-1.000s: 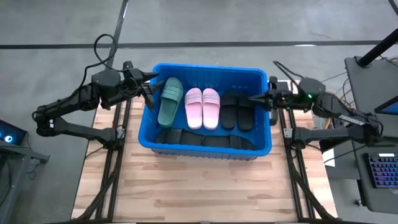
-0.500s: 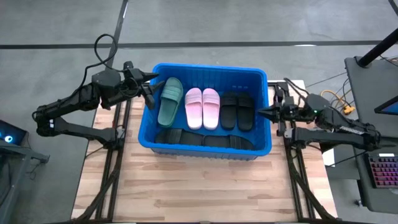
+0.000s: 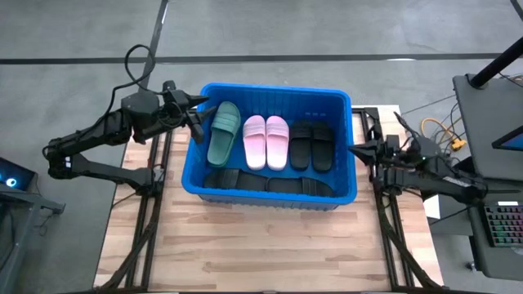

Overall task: Pick and place slides into bin
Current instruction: Return to Home Position

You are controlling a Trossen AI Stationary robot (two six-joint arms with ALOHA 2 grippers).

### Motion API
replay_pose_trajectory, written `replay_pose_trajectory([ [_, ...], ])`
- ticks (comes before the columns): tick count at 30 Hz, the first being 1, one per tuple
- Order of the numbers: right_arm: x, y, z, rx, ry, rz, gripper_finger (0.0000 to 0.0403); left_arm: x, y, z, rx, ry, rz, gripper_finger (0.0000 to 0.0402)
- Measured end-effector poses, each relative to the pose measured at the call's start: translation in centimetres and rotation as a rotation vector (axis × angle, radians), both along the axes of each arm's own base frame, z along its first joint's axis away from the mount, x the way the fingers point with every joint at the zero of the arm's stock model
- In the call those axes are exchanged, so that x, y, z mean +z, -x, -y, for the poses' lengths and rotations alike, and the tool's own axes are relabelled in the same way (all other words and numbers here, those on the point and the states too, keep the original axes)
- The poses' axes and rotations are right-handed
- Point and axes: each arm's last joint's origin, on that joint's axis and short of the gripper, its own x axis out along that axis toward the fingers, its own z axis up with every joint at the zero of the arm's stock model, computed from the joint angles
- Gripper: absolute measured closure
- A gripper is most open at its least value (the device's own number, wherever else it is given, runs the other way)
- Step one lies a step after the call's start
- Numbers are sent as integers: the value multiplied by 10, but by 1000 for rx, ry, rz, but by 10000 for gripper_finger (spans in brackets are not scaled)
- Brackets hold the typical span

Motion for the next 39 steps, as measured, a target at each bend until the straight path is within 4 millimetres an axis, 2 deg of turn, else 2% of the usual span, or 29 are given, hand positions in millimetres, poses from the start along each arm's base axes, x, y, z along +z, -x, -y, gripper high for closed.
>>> replay_pose_trajectory([
  [7,-27,-2,2,-45,65,227,394,0,0,0,0,0,-1,244],
  [15,-66,-17,5,-47,54,296,394,0,-1,0,-11,2,1,244],
  [19,-65,-17,6,-61,40,300,394,5,-3,2,-93,28,80,245],
  [22,-66,-17,6,-62,40,297,394,5,-9,5,-224,21,153,261],
  [26,-66,-17,6,-56,20,301,394,-10,-21,6,-351,14,201,313],
  [31,-66,-17,6,-48,-10,307,394,-37,-24,6,-353,35,152,392],
  [35,-66,-17,6,-48,-10,306,394,-57,-19,9,-416,87,173,394],
  [39,-66,-17,6,-48,-13,295,394,-75,-5,12,-441,163,217,400],
])
